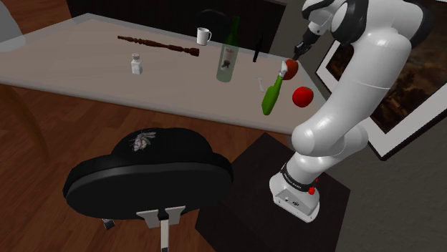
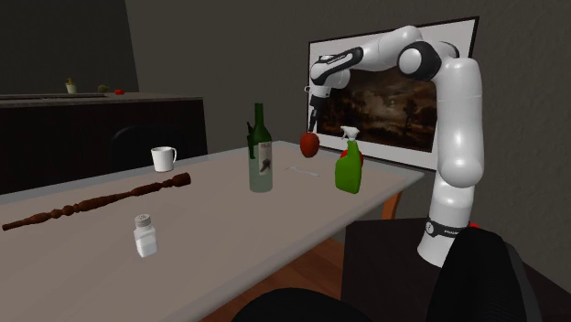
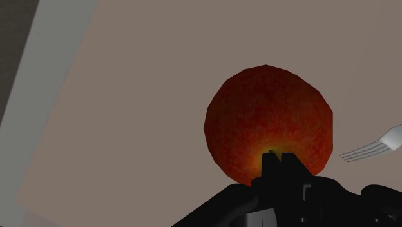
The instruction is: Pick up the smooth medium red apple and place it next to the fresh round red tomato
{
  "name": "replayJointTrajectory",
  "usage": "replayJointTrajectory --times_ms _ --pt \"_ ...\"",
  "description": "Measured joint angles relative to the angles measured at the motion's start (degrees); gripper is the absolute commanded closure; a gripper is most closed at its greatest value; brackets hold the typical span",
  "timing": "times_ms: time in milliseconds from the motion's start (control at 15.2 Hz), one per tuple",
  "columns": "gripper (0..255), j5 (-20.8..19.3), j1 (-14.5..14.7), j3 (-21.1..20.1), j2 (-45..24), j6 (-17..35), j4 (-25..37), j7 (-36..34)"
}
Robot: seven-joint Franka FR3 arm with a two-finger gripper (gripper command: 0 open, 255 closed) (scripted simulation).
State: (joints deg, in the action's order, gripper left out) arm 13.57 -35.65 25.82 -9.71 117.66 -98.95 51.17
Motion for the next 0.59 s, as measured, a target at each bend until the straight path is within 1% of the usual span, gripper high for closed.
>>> replayJointTrajectory --times_ms 264,594 --pt "255 0.54 -0.02 -0.11 -0.46 2.67 -2.31 0.67" --pt "255 0.67 -0.01 -0.15 -0.6 3.21 -2.71 0.79"
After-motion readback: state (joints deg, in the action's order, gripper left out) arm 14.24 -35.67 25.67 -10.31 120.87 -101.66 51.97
